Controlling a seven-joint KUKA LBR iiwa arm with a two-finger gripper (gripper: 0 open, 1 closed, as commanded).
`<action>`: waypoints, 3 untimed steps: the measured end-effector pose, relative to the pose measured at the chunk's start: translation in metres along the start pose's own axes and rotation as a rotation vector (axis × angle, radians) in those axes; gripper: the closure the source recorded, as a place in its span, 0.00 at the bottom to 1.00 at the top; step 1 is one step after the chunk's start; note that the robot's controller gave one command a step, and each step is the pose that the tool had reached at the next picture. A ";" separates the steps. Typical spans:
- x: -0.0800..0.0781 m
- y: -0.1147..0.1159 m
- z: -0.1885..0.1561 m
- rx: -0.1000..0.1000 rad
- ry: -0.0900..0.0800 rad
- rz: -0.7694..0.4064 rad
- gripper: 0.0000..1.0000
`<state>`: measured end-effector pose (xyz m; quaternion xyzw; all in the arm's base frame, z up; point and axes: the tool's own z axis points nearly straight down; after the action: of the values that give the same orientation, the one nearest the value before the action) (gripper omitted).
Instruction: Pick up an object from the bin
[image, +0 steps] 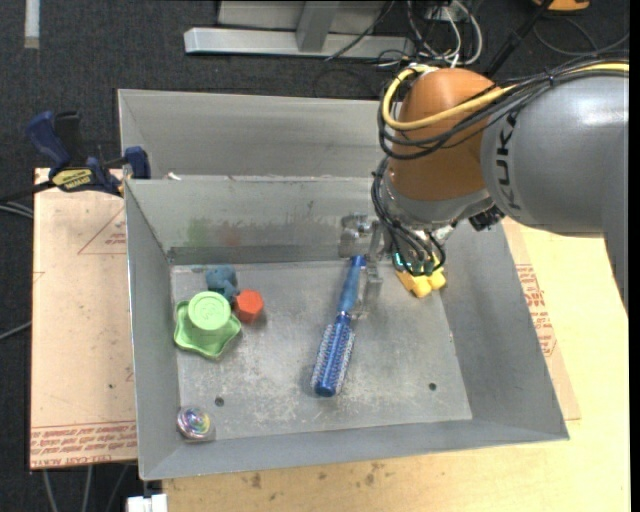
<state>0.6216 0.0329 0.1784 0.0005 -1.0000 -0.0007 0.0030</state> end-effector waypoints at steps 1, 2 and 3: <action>0.033 -0.025 0.111 0.001 -0.002 -0.604 0.00; 0.009 -0.087 0.108 0.006 -0.009 -0.847 0.00; 0.008 -0.086 0.108 0.004 -0.012 -0.843 0.00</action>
Offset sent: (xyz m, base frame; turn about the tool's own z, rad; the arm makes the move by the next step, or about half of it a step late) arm -0.0327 -0.0250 -0.1084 -0.6072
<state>0.6128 -0.0527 0.0703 0.4096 -0.9123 0.0003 -0.0035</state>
